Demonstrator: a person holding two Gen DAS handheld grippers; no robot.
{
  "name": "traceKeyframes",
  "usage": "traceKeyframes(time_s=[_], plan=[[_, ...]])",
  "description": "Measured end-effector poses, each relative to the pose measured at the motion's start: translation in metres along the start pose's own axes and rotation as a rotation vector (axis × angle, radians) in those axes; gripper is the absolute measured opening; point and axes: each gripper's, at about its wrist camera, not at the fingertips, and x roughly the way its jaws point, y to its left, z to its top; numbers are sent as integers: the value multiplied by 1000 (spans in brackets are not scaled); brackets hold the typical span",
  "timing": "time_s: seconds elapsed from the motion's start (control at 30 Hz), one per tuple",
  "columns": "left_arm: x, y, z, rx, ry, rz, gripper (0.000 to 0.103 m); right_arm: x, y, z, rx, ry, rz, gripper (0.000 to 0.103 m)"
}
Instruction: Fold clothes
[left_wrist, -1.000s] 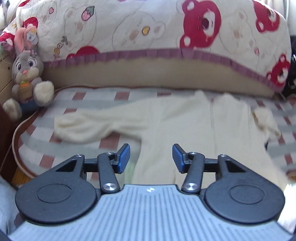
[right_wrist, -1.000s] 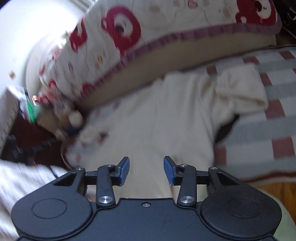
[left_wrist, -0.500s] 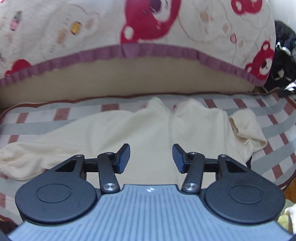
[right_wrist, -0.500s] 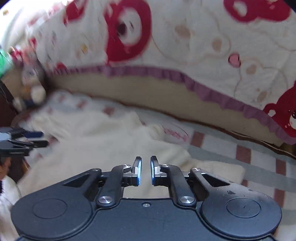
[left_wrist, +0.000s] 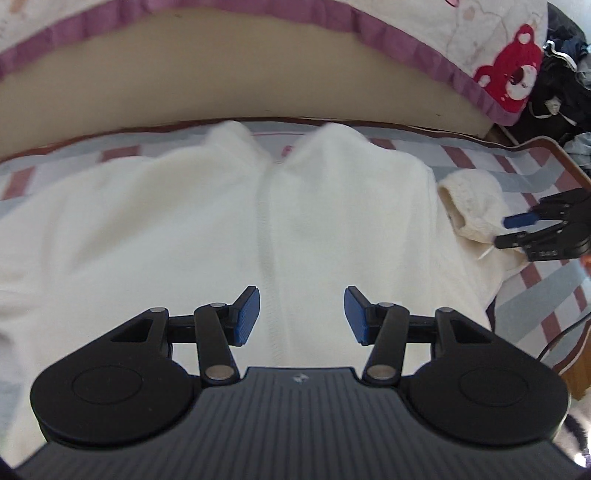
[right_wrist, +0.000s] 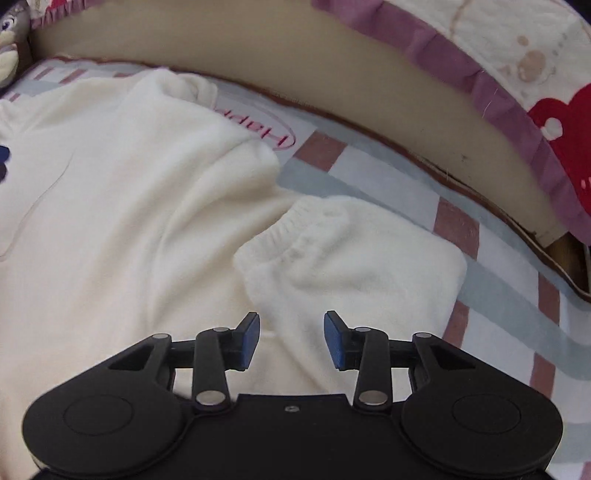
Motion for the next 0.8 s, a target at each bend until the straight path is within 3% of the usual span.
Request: traceKeyframes(time_s=[0.07,0.13,0.17,0.2,0.37,0.47,0.53,0.67,0.8], plan=[[14,-12,2,25,-11,-17,50,14,2,-6,-46,15,-53,54],[25,-24,8,28,-2,-22,50,25,6,-11,-106,34,-110,48],[31,-30,10,29,3,-24,50,23,6,-12,-119,15,-126,11],[34,-33,13,27,8,-28,50,15,3,-11,-101,-21,-137,5],[35,-44,16,121,-13,45,55,-76,-49,-9,224,-328,-304,5],[40,-44,9,175,7,93,55,-122,-88,-25,364,-411,-444,5],[45,-42,4,162,26,77,55,-136,-114,-46,466,-409,-505,5],[58,-44,0,101,54,4,55,-128,-157,-101,679,-364,-517,5],[66,-57,-4,153,63,18,55,-96,-172,-143,795,-283,-537,5]])
